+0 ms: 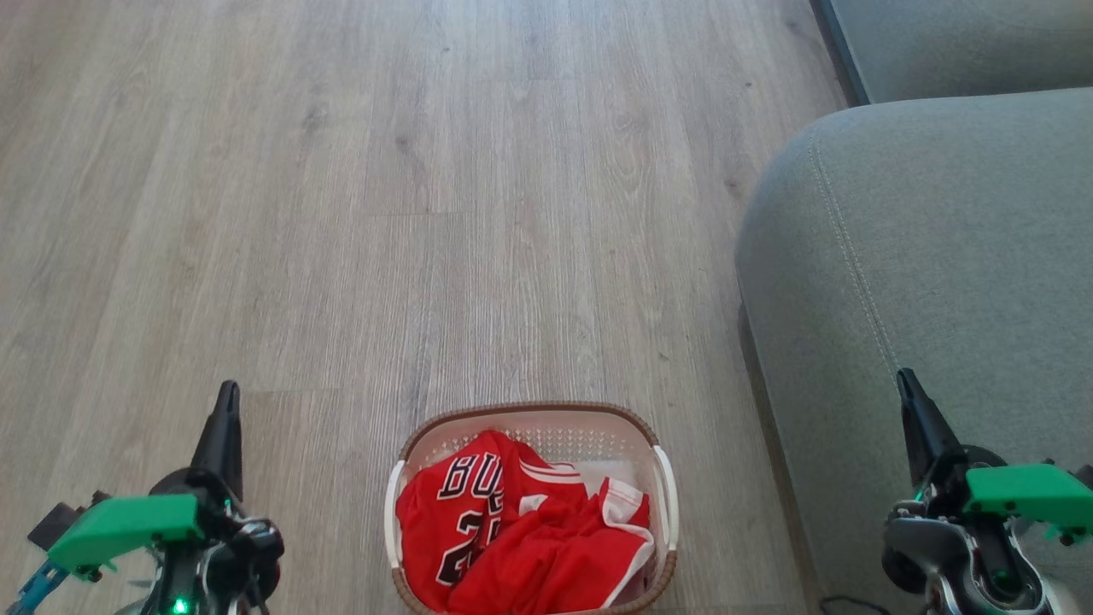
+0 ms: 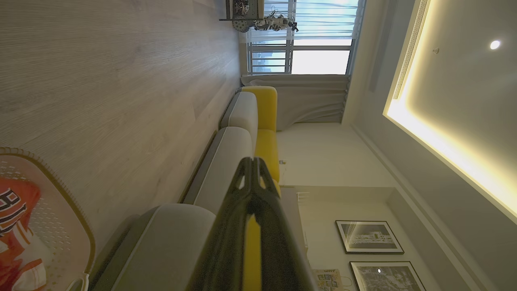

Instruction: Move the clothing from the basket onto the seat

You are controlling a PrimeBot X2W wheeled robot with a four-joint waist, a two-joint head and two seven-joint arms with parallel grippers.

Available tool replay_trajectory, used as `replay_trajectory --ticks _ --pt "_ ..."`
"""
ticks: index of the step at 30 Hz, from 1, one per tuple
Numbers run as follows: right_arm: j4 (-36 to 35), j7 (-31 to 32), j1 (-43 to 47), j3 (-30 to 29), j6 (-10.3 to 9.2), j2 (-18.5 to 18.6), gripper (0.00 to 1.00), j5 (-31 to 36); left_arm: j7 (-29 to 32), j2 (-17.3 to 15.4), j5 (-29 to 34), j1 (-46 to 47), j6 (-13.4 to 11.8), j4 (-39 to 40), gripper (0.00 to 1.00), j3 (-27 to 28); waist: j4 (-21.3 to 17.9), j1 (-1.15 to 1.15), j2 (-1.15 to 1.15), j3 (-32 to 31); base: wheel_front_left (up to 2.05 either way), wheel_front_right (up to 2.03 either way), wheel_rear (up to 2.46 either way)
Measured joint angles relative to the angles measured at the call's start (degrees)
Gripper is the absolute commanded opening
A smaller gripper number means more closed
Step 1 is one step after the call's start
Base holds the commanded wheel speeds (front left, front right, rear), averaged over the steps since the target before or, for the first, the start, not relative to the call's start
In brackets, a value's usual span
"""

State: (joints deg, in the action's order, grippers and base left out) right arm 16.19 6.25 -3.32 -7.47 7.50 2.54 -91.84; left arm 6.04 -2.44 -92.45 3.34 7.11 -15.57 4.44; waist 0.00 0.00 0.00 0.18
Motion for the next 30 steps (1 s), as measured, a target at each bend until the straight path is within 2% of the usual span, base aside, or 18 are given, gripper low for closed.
replay_trajectory --ticks 30 --pt "0.0 0.0 0.0 0.0 0.00 0.0 0.00 0.0 0.0 0.0 0.0 0.0 0.0 0.0 0.00 0.0 0.0 0.00 0.00 0.0 0.00 0.00 0.00"
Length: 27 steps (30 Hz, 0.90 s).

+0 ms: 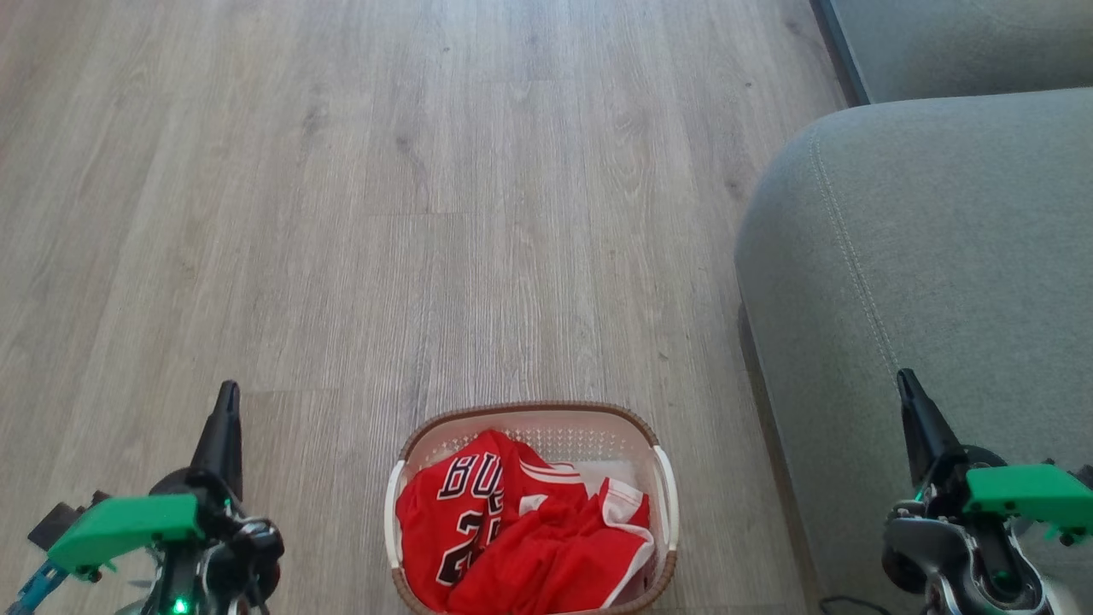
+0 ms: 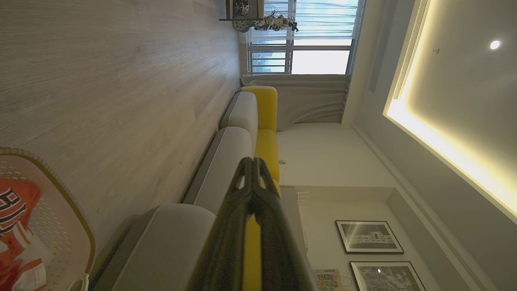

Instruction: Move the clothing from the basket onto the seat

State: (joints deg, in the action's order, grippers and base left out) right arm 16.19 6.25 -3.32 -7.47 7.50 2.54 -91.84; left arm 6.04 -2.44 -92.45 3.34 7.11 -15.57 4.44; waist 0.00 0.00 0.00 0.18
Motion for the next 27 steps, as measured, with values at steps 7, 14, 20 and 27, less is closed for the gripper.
replay_trajectory --ticks 7,14,20,27 --pt "0.0 0.0 0.0 0.0 0.00 0.0 0.00 0.0 0.0 0.0 0.0 0.0 0.0 0.0 0.00 0.0 0.0 0.00 0.00 0.0 0.00 0.00 0.00" --pt "0.0 0.0 0.0 0.0 0.00 0.0 0.00 0.0 0.0 0.0 0.0 0.0 0.0 0.0 0.00 0.0 0.0 0.00 0.00 0.0 0.00 0.00 0.00" --pt "0.0 0.0 0.0 0.0 0.00 0.0 0.00 0.0 0.0 0.0 0.0 0.0 0.0 0.0 0.00 0.0 0.0 0.00 0.00 0.0 0.00 0.00 0.00" --pt "0.0 0.0 0.0 0.0 0.00 0.0 0.00 0.0 0.0 0.0 0.0 0.0 0.0 0.0 0.00 0.0 0.0 0.00 0.00 0.0 0.00 0.00 0.00"
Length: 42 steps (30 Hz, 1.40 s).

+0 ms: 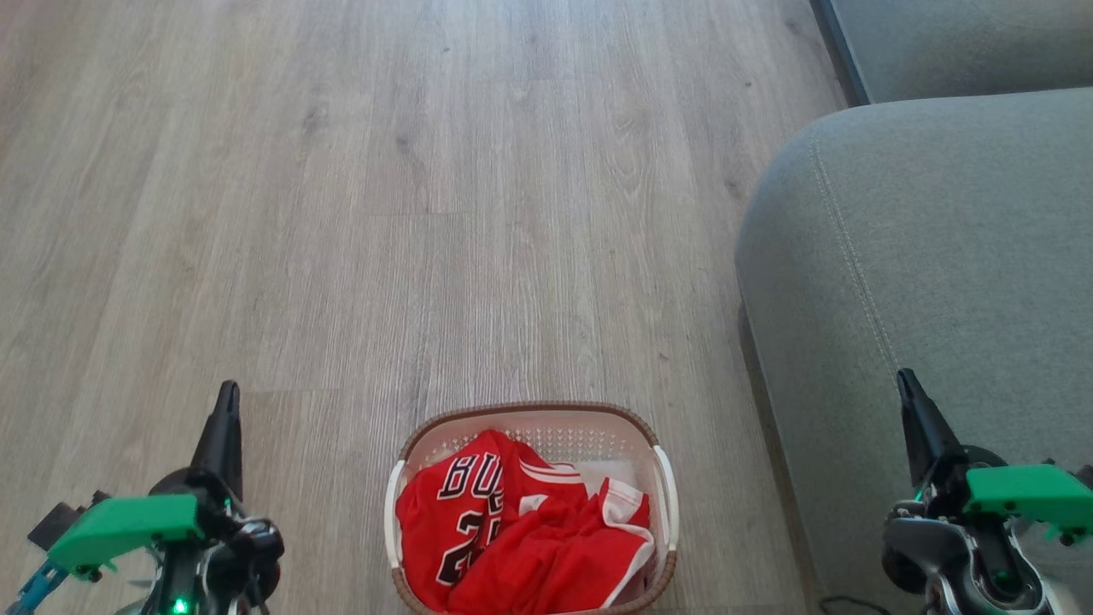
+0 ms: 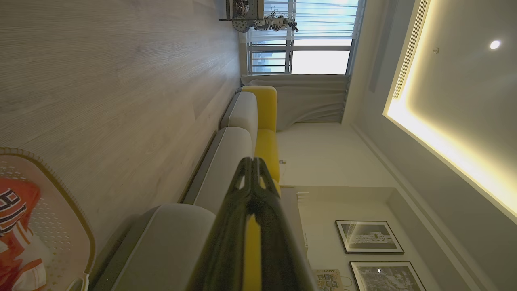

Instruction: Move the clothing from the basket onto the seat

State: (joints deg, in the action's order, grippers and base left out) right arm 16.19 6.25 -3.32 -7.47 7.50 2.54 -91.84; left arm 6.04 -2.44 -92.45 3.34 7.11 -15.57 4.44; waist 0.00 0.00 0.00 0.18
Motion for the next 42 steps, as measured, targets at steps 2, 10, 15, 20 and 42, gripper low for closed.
replay_trajectory --ticks 2,10,15,20,42 --pt "0.0 0.0 0.0 0.0 0.00 0.0 0.00 0.0 0.0 0.0 0.0 0.0 0.0 0.0 0.00 0.0 0.0 0.00 0.00 0.0 0.00 0.00 0.00" --pt "1.9 0.0 0.8 0.2 0.00 -0.3 1.00 0.0 -0.1 0.1 0.0 -0.7 -0.1 -1.8 1.00 -0.2 0.0 0.00 0.00 0.0 0.00 0.00 0.00" --pt "5.1 -0.2 4.0 0.7 0.00 -0.7 1.00 0.0 -0.3 0.7 0.0 -4.4 -0.1 -4.9 1.00 -0.3 0.0 0.00 0.00 -0.1 0.00 0.00 0.00" --pt "5.0 -0.7 3.9 1.5 0.00 -0.7 1.00 0.1 -1.1 0.7 0.1 -4.6 -0.1 -4.2 1.00 -0.7 0.0 0.00 0.00 -0.2 0.00 0.00 0.00" --pt "2.1 -4.6 3.9 2.6 0.00 -0.7 1.00 9.4 -4.8 0.7 10.8 -4.8 -2.7 2.2 1.00 -1.9 0.1 0.00 0.00 -0.6 0.00 0.00 0.00"
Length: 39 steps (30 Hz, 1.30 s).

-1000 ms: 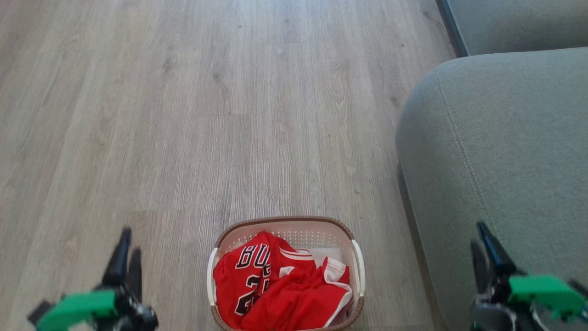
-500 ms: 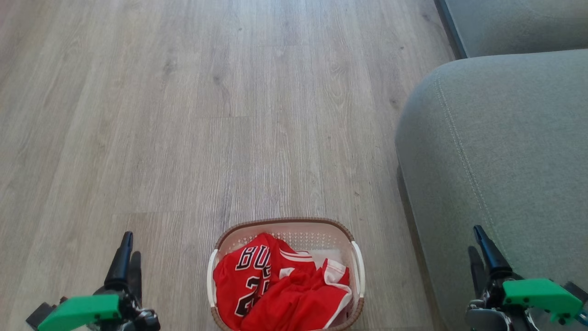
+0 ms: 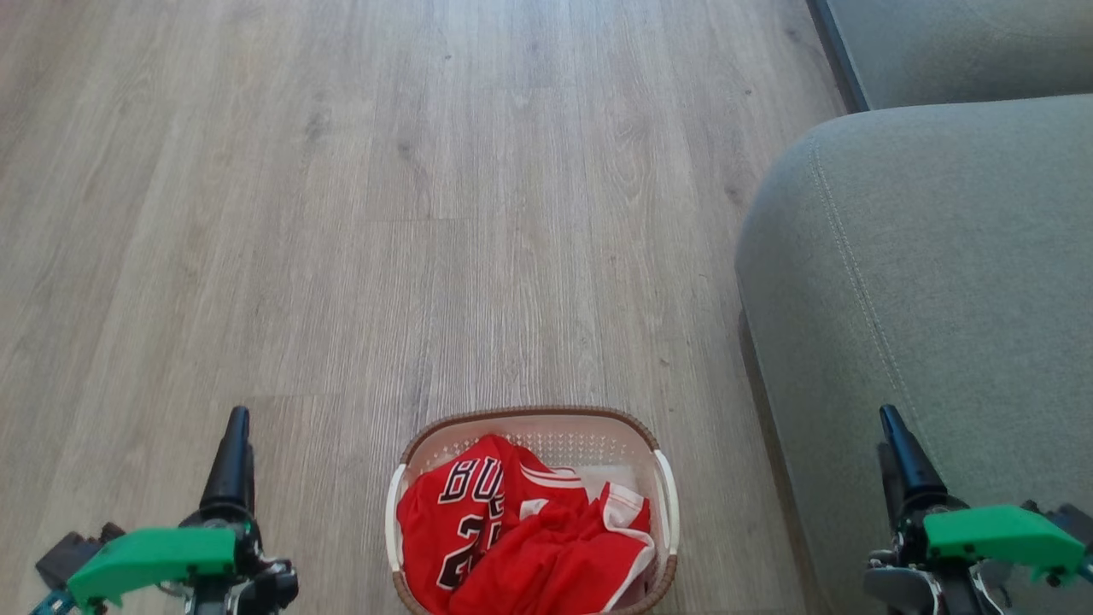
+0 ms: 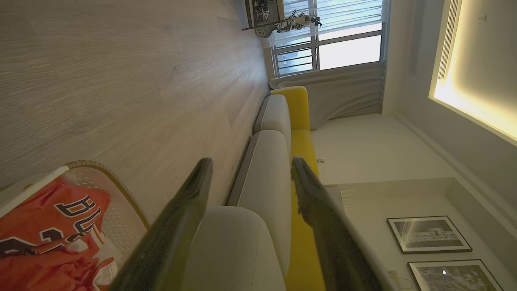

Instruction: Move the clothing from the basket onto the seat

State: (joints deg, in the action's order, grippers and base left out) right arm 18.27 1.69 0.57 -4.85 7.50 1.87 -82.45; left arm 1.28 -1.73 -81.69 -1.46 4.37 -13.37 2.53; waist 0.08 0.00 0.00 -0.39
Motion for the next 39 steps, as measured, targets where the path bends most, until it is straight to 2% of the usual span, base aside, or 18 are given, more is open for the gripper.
replay_trajectory --ticks 24,39 --pt "-4.2 -3.8 0.1 1.6 0.00 0.0 1.00 19.5 -3.7 -0.1 22.5 -0.3 -3.5 5.6 1.00 -4.1 0.0 0.00 0.00 -0.3 0.00 0.00 0.00" --pt "-5.0 -6.3 0.1 3.5 0.00 0.0 1.00 33.1 -6.3 -0.1 36.3 -2.5 -5.4 6.0 1.00 -6.5 0.1 0.00 0.00 -0.7 0.00 0.00 0.00"
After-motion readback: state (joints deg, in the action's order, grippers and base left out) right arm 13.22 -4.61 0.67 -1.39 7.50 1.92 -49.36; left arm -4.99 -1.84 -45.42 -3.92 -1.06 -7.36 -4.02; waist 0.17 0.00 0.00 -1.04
